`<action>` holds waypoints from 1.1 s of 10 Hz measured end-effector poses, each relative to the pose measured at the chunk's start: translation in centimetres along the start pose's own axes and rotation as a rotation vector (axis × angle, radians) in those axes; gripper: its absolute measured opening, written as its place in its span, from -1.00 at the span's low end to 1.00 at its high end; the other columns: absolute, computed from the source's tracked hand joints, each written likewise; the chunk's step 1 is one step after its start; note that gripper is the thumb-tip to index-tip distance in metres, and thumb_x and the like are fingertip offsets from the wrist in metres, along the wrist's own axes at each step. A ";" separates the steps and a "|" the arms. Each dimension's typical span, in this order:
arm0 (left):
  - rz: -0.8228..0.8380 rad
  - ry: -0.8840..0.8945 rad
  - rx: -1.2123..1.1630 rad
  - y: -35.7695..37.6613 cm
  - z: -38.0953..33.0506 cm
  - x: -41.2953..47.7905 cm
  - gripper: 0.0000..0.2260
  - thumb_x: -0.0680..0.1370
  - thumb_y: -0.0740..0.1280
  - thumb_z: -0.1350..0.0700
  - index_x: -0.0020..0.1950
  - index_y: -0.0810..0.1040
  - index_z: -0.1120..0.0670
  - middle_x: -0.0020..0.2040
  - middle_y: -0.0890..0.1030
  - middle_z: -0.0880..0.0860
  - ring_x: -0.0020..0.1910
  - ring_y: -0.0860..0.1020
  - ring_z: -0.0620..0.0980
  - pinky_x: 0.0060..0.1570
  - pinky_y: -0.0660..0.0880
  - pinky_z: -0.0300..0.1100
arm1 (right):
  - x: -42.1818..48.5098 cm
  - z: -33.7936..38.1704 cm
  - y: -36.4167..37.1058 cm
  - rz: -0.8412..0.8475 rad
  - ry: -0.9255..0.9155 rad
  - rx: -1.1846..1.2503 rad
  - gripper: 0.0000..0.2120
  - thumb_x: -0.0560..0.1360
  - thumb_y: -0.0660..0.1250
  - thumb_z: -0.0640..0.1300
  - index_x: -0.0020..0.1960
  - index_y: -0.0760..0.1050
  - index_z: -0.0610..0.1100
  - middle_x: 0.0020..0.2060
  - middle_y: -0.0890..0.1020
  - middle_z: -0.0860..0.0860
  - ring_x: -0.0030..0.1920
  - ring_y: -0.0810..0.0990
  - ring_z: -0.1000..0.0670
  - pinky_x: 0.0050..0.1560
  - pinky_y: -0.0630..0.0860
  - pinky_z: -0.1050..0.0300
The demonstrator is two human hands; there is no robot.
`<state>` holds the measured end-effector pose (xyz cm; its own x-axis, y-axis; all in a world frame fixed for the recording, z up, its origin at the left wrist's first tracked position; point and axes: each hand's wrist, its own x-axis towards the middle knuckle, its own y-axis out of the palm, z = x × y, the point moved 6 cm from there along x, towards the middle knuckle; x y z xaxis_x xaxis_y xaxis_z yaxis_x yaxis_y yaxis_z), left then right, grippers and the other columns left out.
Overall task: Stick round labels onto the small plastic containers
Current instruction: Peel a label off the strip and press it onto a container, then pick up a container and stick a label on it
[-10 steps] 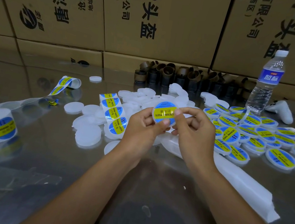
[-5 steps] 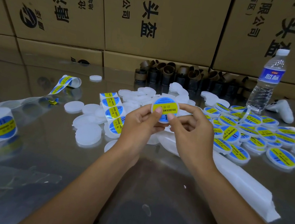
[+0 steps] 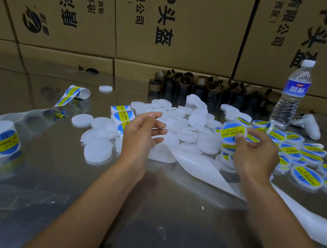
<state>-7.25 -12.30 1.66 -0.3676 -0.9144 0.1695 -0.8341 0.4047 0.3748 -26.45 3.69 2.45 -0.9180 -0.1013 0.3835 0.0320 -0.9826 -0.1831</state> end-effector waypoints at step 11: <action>0.063 -0.014 0.051 0.6 0.3 0.0 -0.74 0.61 0.16 0.23 -0.14 0.59 0.01 -0.42 0.58 -0.08 -0.36 0.60 -0.15 -0.34 0.54 -0.32 | -2.7 0.9 4.0 0.483 -0.549 -0.906 -0.83 0.52 0.27 0.01 -0.07 0.65 0.07 -0.05 0.42 -0.03 0.11 0.29 -0.12 0.04 0.27 0.05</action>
<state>-7.90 -12.01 1.62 -0.4257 -0.8871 0.1783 -0.8288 0.4613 0.3166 -23.51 -0.08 1.55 -0.5860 -0.7063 0.3972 -0.1660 -0.3751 -0.9120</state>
